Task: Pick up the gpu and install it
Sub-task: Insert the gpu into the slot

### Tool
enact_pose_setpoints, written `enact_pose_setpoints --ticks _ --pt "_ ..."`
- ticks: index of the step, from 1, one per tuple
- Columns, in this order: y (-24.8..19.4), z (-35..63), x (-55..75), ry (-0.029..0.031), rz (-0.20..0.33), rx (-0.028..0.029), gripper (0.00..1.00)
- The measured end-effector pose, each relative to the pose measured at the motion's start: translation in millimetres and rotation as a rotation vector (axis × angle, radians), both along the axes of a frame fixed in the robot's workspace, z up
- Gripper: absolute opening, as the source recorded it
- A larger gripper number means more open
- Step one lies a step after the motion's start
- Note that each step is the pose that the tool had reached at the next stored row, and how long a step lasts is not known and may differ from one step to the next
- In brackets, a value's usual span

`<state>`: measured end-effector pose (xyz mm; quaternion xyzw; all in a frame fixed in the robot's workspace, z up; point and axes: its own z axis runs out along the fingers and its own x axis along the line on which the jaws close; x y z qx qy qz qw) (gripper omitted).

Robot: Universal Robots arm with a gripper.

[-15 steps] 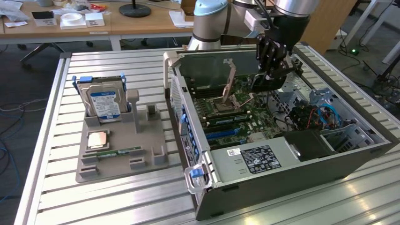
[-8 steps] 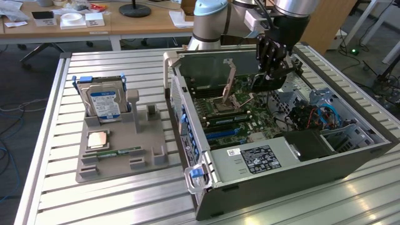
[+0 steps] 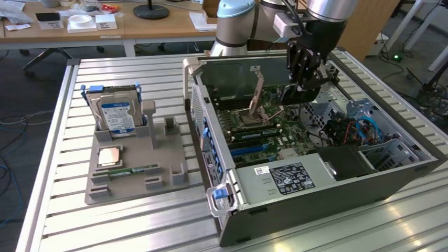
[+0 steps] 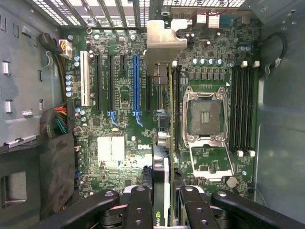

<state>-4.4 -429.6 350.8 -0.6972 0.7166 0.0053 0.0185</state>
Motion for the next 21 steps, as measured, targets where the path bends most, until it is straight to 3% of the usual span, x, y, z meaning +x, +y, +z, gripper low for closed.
enact_pose_setpoints --ticks 12,21 --pt "-1.0 -12.9 0.0 -0.0001 0.000 0.0000 0.27" --pt "-1.0 -13.1 -0.1 -0.0001 0.000 -0.0002 0.27"
